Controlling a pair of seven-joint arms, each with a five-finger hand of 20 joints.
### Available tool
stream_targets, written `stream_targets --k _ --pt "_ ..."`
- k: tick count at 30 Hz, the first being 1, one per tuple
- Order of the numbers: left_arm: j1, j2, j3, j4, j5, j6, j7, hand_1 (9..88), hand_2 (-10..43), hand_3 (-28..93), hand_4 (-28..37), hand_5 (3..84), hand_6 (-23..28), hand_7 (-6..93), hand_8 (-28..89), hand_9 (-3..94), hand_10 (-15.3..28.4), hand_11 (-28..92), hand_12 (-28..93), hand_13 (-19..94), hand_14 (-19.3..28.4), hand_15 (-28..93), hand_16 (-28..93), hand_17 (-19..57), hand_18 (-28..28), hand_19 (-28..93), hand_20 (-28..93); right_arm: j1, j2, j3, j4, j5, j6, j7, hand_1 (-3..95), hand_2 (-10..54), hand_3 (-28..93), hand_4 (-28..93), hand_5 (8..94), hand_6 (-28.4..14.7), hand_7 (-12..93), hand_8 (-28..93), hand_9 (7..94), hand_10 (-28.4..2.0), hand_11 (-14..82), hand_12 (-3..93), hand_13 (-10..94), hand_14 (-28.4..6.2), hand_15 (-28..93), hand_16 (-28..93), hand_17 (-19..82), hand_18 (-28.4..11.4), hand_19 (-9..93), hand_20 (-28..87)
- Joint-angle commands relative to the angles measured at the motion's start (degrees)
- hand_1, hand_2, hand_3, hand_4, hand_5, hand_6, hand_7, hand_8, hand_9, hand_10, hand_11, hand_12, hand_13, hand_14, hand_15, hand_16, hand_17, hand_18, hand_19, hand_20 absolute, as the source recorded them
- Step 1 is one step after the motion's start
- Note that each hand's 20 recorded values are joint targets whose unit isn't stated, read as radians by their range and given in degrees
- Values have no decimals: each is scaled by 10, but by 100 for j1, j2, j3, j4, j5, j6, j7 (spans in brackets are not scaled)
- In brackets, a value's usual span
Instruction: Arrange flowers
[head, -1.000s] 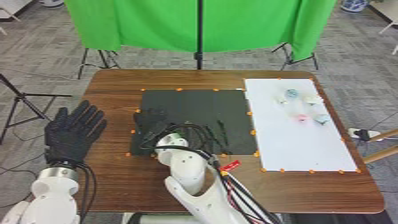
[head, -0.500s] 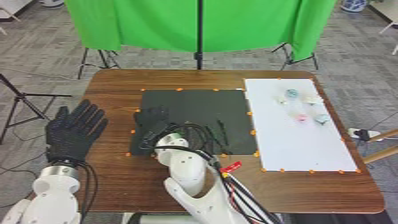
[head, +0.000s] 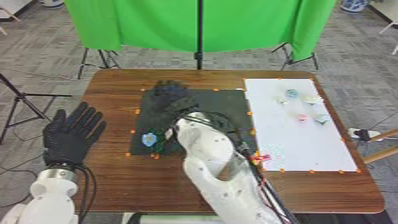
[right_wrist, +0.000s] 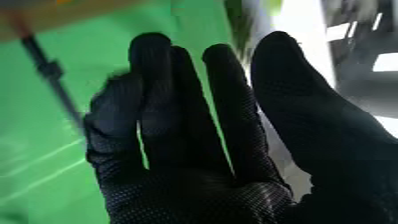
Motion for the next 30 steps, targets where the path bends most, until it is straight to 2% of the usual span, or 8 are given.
stream_targets --k 1,2,4,8,12,20,26,30 --pt "197 -141 -118 85 99 -356 -40 269 119 756 -283 461 94 189 -115 384 163 248 104 271 170 456 -80 -68 161 400 141 -207 1671 1477 -462 397 -448 143 466 -95 868 -283 556 -56 206 -141 513 -201 164 149 420 -186 473 114 240 -228 703 250" --pt "273 -151 -164 39 114 -339 -46 270 118 755 -283 461 94 189 -114 384 163 247 104 271 170 455 -79 -68 161 399 140 -241 1807 1683 -462 487 -793 130 464 -95 873 -283 537 -57 206 -140 487 -203 157 147 389 -189 453 107 226 -223 685 237" --pt "288 -158 -181 32 133 -342 -20 271 117 755 -283 459 93 189 -114 383 161 245 104 272 170 455 -79 -68 161 397 140 -362 2069 2028 -419 540 -859 329 471 -95 881 -283 461 -62 221 -146 401 -203 145 140 302 -192 402 89 180 -211 640 203" --pt "384 -201 -199 -24 121 -308 50 272 117 753 -283 457 93 187 -113 383 161 243 105 273 169 453 -78 -68 161 396 140 -711 2487 2547 -580 654 -858 626 481 -95 884 -283 432 -65 223 -151 365 -205 140 131 261 -197 368 79 156 -207 616 182" --pt "410 -203 -197 -18 131 -261 109 272 117 753 -283 458 93 187 -113 383 161 241 106 274 169 451 -77 -67 161 395 141 -889 2653 2886 -639 787 -950 690 486 -95 886 -283 430 -66 220 -153 365 -204 140 129 259 -199 365 82 152 -209 615 179" --pt "399 -234 -109 -23 134 -205 67 273 118 750 -283 457 92 189 -113 383 162 242 107 275 169 451 -76 -68 162 394 142 -1317 2819 3317 -728 812 -1421 889 494 -95 908 -283 435 -53 214 -153 367 -193 131 127 264 -194 340 91 144 -213 604 180" --pt "402 -223 -157 -30 138 -198 71 278 111 752 -283 458 93 189 -113 383 161 243 108 275 169 452 -76 -68 162 394 142 -1724 2845 3542 -752 662 -1791 882 508 -95 905 -283 432 -50 208 -152 371 -190 125 131 309 -181 364 113 187 -228 705 240" --pt "404 -235 -187 -11 146 -184 53 279 109 751 -283 458 93 188 -113 383 161 245 108 276 169 453 -76 -68 162 394 143 -1665 2781 3504 -502 792 -1762 1174 504 -95 904 -283 440 -46 207 -151 384 -189 128 133 311 -184 366 115 188 -231 713 251"
